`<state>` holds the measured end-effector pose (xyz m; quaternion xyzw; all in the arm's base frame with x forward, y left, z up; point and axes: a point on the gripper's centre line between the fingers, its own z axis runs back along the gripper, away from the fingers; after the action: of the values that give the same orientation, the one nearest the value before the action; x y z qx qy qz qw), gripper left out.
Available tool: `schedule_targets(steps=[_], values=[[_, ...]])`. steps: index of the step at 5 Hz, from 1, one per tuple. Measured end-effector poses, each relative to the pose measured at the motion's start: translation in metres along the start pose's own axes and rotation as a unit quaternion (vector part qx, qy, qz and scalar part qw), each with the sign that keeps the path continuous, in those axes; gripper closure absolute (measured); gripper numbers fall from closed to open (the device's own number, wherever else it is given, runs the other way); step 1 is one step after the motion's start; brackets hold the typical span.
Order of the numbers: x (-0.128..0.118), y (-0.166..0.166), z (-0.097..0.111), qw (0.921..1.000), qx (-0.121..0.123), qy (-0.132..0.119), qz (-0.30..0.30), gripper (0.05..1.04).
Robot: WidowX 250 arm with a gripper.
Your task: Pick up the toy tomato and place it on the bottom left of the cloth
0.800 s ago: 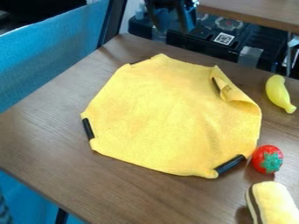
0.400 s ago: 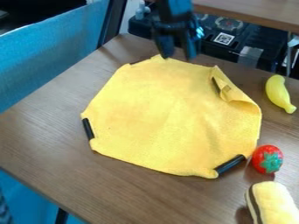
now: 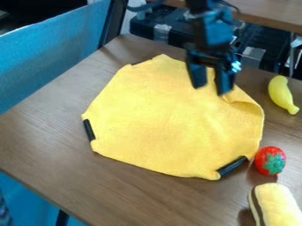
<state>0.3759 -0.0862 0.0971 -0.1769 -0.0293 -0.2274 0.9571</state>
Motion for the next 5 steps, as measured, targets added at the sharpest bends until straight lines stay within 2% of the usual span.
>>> schedule_targets(steps=[1,2,3,5], values=[[0.005,-0.035,-0.018,0.9990,-0.002,0.016,-0.041,0.084],[0.010,-0.065,-0.032,0.9978,-0.003,0.019,-0.064,0.084],[0.010,-0.080,-0.046,0.9974,-0.013,0.024,-0.067,0.084],[0.006,-0.095,-0.076,0.9959,-0.012,0.047,-0.076,0.084]])
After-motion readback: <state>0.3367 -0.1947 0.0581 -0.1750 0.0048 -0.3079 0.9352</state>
